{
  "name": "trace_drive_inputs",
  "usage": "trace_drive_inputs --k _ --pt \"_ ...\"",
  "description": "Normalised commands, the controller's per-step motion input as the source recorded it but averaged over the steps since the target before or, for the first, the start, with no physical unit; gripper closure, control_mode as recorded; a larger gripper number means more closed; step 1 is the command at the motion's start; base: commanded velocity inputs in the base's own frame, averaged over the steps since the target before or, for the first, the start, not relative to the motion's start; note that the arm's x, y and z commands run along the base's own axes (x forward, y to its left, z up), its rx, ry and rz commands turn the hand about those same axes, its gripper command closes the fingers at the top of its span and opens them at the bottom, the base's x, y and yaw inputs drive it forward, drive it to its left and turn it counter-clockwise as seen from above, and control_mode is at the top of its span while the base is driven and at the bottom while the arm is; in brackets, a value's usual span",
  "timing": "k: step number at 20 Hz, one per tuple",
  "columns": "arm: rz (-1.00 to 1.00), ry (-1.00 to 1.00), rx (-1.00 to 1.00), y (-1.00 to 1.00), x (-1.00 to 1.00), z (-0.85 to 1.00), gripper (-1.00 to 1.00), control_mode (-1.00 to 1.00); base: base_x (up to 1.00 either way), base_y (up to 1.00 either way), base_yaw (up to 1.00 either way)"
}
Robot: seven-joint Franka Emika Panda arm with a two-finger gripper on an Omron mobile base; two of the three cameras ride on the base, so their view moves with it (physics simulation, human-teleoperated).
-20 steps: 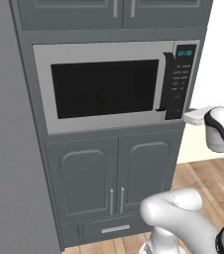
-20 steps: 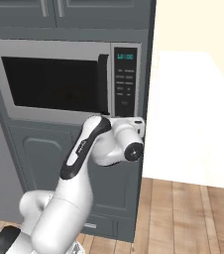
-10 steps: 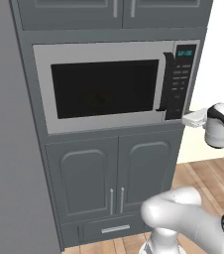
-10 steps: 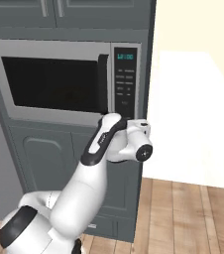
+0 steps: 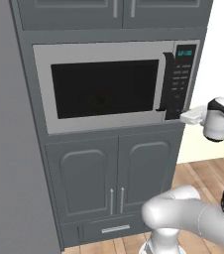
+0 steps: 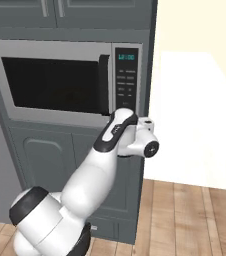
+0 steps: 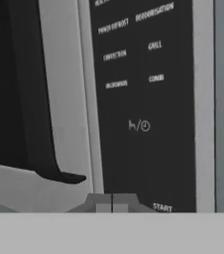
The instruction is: Pick the chicken drumstick from the counter and place it in the microwave. Then turn on the microwave.
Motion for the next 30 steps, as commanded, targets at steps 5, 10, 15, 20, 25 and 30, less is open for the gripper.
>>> trace_drive_inputs --k 5,10,15,20,25,30 --pt "0.01 0.00 0.00 0.00 0.18 -0.05 1.00 -1.00 0.00 0.00 0.00" --pt "0.00 0.00 0.00 0.00 0.09 -0.14 1.00 -1.00 0.00 0.00 0.00" --pt "0.00 0.00 0.00 0.00 0.07 -0.14 1.00 -1.00 0.00 0.00 0.00" --pt "0.00 0.00 0.00 0.00 0.09 -0.08 1.00 -1.00 0.00 0.00 0.00" --pt "0.00 0.00 0.00 0.00 0.11 -0.11 1.00 -1.00 0.00 0.00 0.00" --pt "0.01 0.00 0.00 0.00 0.09 -0.14 1.00 -1.00 0.00 0.00 0.00"
